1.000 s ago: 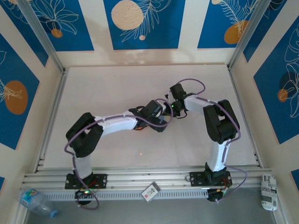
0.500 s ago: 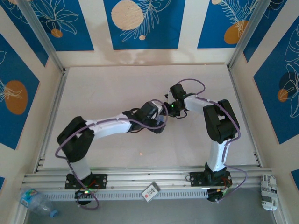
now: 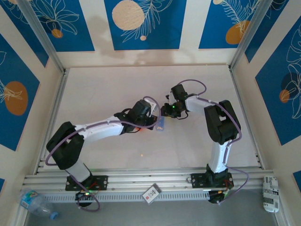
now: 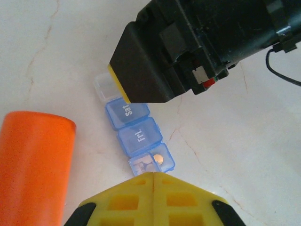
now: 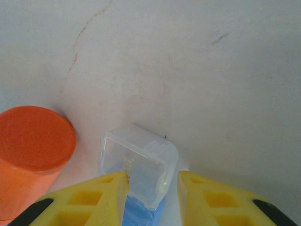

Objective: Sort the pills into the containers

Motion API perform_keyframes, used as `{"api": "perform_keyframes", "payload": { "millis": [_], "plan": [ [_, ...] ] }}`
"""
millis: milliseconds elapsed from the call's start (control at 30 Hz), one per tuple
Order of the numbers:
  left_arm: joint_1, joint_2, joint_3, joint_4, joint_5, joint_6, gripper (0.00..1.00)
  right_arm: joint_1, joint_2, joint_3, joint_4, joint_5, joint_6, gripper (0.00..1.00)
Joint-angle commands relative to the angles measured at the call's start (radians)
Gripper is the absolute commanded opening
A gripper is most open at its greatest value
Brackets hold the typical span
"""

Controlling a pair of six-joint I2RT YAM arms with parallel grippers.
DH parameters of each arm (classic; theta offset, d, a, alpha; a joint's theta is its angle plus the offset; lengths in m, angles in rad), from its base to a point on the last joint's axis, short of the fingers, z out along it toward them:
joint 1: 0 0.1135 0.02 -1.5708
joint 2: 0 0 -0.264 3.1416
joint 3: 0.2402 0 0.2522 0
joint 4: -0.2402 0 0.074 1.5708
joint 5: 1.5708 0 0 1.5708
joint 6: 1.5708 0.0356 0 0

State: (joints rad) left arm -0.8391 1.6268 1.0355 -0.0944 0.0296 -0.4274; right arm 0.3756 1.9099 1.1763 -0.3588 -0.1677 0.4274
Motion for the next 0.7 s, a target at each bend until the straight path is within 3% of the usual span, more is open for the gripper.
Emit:
{"api": "perform_keyframes", "payload": {
  "millis": [0, 333, 667],
  "plan": [
    [0.007, 0.054, 0.056, -0.051, 0.084, -0.045, 0.00, 0.003, 0.071, -0.024, -0.042, 0.062, -0.011, 0.35],
    [0.009, 0.141, 0.127, -0.136, 0.046, -0.036, 0.00, 0.002, 0.081, -0.026, -0.039, 0.060, -0.010, 0.35],
    [0.008, 0.195, 0.166, -0.129, 0.083, -0.030, 0.00, 0.003, 0.085, -0.025, -0.039, 0.056, -0.015, 0.34]
  ]
}}
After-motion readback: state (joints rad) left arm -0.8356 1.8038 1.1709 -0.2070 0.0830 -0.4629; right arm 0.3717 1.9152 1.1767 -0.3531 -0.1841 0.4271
